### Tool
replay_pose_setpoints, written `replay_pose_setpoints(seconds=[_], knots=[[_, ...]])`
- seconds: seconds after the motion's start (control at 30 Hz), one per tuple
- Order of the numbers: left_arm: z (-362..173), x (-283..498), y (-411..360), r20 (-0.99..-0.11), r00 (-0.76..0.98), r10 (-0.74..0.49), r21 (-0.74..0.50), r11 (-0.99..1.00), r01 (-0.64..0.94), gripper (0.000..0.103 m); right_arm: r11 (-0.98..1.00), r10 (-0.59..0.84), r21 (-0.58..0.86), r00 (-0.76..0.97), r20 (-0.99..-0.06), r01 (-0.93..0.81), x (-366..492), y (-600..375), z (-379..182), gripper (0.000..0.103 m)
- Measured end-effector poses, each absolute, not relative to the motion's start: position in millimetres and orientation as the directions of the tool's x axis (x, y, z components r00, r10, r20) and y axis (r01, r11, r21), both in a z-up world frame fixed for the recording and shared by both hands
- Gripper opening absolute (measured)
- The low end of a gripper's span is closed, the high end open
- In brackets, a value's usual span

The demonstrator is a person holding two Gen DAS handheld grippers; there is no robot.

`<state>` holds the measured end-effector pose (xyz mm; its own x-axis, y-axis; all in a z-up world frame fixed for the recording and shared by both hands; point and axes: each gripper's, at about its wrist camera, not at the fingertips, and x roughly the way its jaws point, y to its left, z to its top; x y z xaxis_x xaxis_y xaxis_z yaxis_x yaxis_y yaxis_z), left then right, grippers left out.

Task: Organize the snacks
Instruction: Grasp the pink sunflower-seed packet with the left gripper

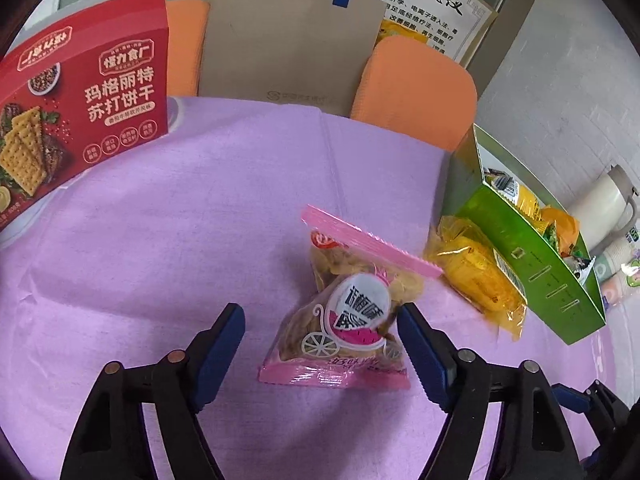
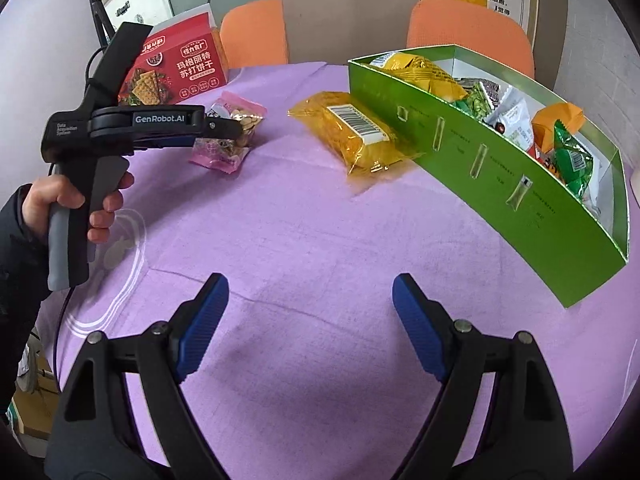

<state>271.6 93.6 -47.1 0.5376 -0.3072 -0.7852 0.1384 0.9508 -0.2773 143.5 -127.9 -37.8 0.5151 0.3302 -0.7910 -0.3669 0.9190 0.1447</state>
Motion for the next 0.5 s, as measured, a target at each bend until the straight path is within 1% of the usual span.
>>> replay_pose_setpoints(seconds=[0.03,0.1,0.17,0.2,0.4,0.5], knots=[[-47,270,91,-0.777,0.554,-0.298,-0.26,0.954,0.149,0.069,0.919,0.328,0.143,0.513,-0.793,-0.367,144,-127,-39,0.084],[-47,268,86,-0.78,0.529,-0.335,-0.277,0.942,0.19,0.053,0.92,0.324,0.142,0.508,-0.798,-0.364,145,-125,-41,0.084],[-46,263,82,-0.785,0.528,-0.325,-0.264,0.946,0.19,0.048,0.92,0.327,0.148,0.506,-0.798,-0.362,144,-125,-41,0.084],[-45,260,80,-0.786,0.524,-0.329,-0.264,0.944,0.196,0.043,0.921,0.327,0.147,0.507,-0.797,-0.362,143,-125,-40,0.084],[-43,223,58,-0.792,0.475,-0.384,-0.288,0.921,0.264,0.042,0.922,0.327,0.148,0.518,-0.79,-0.357,134,-128,-36,0.084],[-43,197,40,-0.783,0.437,-0.443,-0.33,0.891,0.312,0.042,0.924,0.322,0.143,0.522,-0.79,-0.354,126,-132,-35,0.084]])
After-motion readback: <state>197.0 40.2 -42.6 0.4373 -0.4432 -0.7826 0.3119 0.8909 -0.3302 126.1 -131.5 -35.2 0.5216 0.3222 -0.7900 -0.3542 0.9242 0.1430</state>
